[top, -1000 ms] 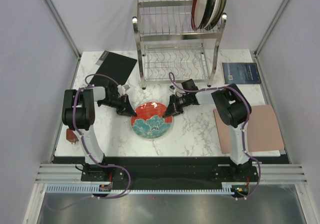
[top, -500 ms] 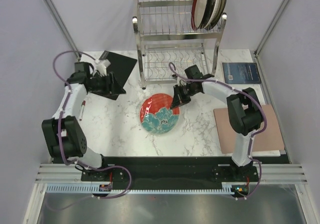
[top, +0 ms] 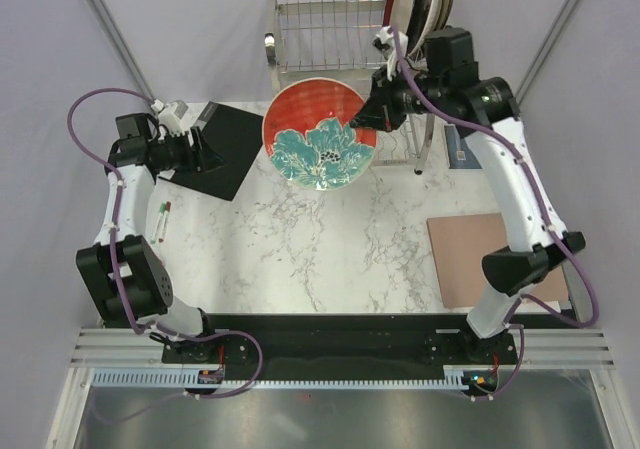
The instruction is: Load the plates into the dish rack
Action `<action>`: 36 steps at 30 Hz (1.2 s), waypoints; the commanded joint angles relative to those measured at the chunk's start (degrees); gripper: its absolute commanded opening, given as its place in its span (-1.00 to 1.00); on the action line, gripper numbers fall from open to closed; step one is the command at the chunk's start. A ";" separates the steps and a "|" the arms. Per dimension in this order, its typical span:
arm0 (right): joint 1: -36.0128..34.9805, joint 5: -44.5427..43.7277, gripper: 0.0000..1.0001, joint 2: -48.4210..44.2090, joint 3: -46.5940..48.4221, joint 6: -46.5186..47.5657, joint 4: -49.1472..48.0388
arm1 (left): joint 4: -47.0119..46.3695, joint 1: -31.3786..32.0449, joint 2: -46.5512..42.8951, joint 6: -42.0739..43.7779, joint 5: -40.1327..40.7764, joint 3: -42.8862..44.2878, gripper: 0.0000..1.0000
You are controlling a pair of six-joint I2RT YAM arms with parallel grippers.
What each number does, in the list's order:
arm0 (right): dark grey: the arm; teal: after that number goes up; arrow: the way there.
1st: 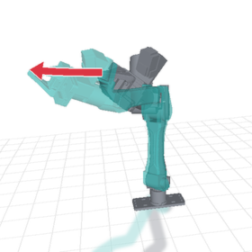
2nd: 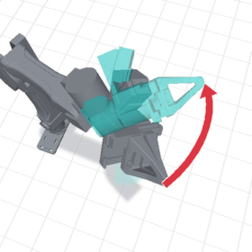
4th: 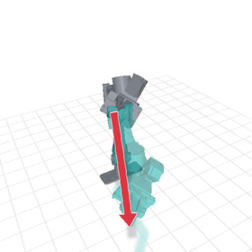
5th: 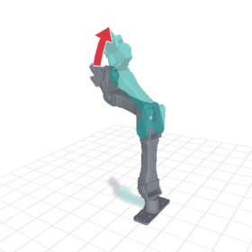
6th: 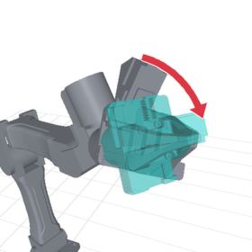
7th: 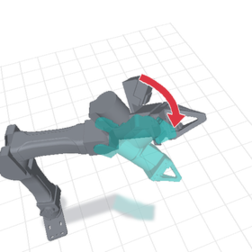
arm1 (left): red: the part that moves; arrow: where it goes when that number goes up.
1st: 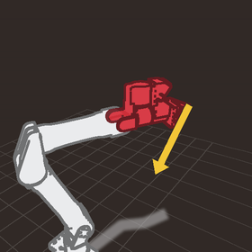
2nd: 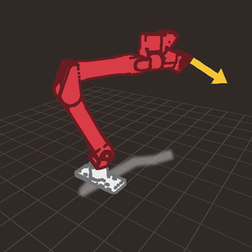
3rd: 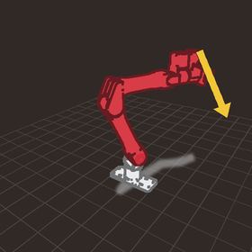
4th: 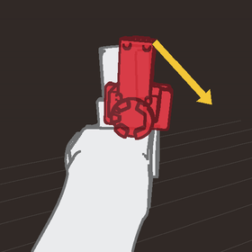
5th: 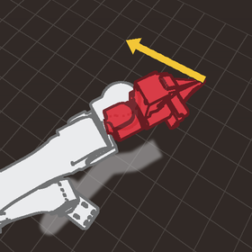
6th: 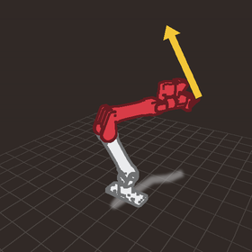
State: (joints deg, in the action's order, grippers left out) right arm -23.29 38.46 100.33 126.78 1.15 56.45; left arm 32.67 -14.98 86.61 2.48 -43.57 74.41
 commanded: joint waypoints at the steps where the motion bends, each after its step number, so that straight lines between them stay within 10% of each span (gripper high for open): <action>1: -0.35 -0.90 -1.00 -5.07 10.82 -0.97 -1.24 | -5.15 0.04 2.95 -5.99 0.24 3.90 0.32; 18: -8.95 -71.84 -1.00 -0.94 6.10 7.63 -70.47 | -6.65 4.00 -3.55 -5.47 12.46 -1.01 0.24; 36: -12.57 -87.85 -1.00 6.28 11.39 24.60 -68.32 | -11.66 6.90 -5.75 -8.19 12.20 -4.71 0.25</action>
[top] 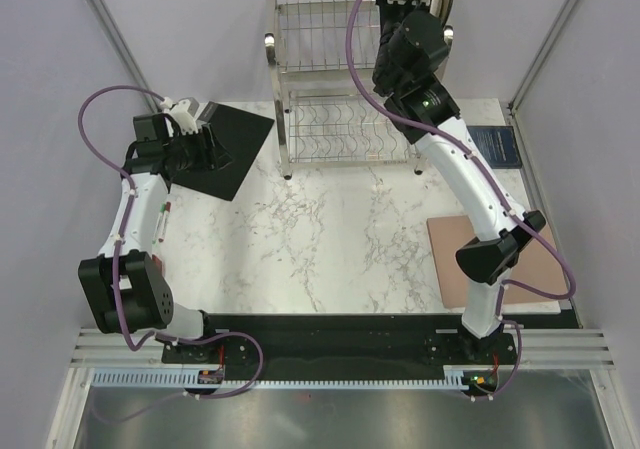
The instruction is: Load the plates into the dish rack
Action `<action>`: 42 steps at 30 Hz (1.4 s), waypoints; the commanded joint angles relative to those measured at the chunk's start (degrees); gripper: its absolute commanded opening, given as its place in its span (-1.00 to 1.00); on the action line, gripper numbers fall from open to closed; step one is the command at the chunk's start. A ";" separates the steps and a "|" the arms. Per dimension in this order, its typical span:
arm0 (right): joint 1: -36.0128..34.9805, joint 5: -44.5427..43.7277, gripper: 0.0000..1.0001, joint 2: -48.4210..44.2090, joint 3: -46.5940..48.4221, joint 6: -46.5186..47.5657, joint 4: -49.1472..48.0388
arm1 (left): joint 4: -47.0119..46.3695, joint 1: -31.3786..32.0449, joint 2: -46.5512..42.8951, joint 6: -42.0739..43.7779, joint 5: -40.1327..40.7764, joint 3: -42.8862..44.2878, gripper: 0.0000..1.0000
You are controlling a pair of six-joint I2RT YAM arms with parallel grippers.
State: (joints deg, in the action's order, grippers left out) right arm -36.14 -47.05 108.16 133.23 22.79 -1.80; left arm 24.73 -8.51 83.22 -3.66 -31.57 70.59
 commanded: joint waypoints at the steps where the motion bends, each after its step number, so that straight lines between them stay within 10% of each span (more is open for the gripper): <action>1: 0.28 -1.74 -1.00 -1.46 4.76 2.88 -9.71 | -4.16 0.34 -2.36 -2.31 0.20 -1.15 0.25; 42: 4.24 -10.43 -1.00 11.28 8.54 -4.24 -2.51 | -7.07 0.25 1.94 -3.54 -1.48 -4.76 0.26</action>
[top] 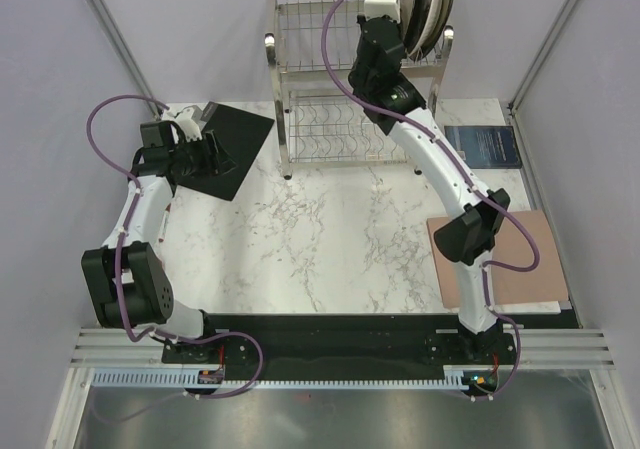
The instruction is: Load the plates into the dish rack
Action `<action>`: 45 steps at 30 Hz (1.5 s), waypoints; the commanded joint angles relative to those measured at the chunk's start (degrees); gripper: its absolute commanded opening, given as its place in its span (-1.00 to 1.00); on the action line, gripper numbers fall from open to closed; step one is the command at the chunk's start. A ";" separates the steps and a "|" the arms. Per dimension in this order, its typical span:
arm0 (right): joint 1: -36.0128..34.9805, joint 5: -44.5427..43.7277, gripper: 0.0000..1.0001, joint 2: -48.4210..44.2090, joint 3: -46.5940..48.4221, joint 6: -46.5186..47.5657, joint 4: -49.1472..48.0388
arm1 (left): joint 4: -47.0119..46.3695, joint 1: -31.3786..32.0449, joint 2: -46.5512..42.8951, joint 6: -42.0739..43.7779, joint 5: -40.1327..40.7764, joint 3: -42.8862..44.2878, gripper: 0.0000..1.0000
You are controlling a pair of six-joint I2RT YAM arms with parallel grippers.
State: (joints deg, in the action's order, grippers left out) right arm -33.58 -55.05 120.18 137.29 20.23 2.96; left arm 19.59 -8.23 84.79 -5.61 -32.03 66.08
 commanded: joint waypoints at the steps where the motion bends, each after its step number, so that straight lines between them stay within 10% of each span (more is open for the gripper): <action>1: 2.11 -2.61 -1.00 -0.48 4.91 -2.64 -7.01 | -2.02 -0.03 0.55 -1.60 -1.02 -0.17 0.26; 8: 3.52 -2.35 -0.99 1.37 6.05 -4.58 -6.57 | -2.02 -0.03 0.81 -2.22 -1.63 -0.17 0.26; 16: 4.84 2.22 -0.27 2.34 4.04 0.33 -13.58 | -1.93 -0.03 1.16 -2.30 -1.90 -0.34 0.27; 36: -0.96 5.65 0.10 -18.22 -13.01 18.00 -28.10 | -1.32 0.41 -1.30 2.97 1.27 6.41 0.43; 40: -1.75 8.37 0.96 -24.01 -18.80 20.98 -23.81 | 1.05 0.93 -2.61 3.76 3.73 8.88 1.00; 45: -3.68 10.92 0.96 -39.38 -39.77 19.51 -15.23 | 3.43 1.64 -6.03 7.43 4.87 9.86 1.00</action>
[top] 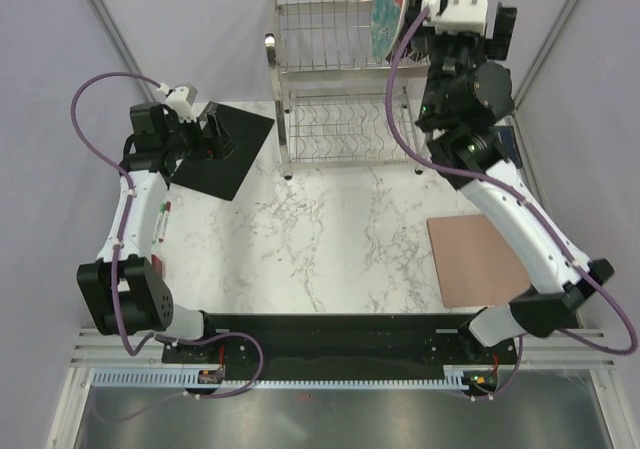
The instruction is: Load the plates into the dish rack
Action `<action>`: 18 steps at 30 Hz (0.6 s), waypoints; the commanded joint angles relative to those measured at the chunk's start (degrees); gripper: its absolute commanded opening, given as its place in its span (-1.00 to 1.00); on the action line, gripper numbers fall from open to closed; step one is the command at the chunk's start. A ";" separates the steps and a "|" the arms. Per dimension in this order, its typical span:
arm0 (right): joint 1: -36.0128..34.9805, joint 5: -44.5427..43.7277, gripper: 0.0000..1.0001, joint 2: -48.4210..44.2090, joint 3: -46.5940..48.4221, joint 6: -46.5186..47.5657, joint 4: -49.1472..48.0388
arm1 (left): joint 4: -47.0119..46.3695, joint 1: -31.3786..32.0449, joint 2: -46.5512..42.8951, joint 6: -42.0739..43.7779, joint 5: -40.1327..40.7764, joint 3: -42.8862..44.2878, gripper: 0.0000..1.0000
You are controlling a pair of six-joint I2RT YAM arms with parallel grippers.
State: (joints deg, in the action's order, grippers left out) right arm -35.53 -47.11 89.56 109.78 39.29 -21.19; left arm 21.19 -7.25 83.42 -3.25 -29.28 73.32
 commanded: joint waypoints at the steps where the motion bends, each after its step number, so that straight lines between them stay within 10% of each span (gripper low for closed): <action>1: -1.91 4.38 0.96 -11.22 -15.00 -1.48 11.84 | 2.10 0.83 -5.28 5.53 2.47 2.44 1.00; 12: -3.14 11.69 0.96 -25.84 -24.18 -25.38 58.22 | 6.05 3.03 -18.10 14.67 0.89 -6.34 0.99; 18: -3.14 14.76 0.96 -30.93 -36.63 -29.26 56.54 | 6.76 4.26 -24.35 15.20 -0.16 -12.76 1.00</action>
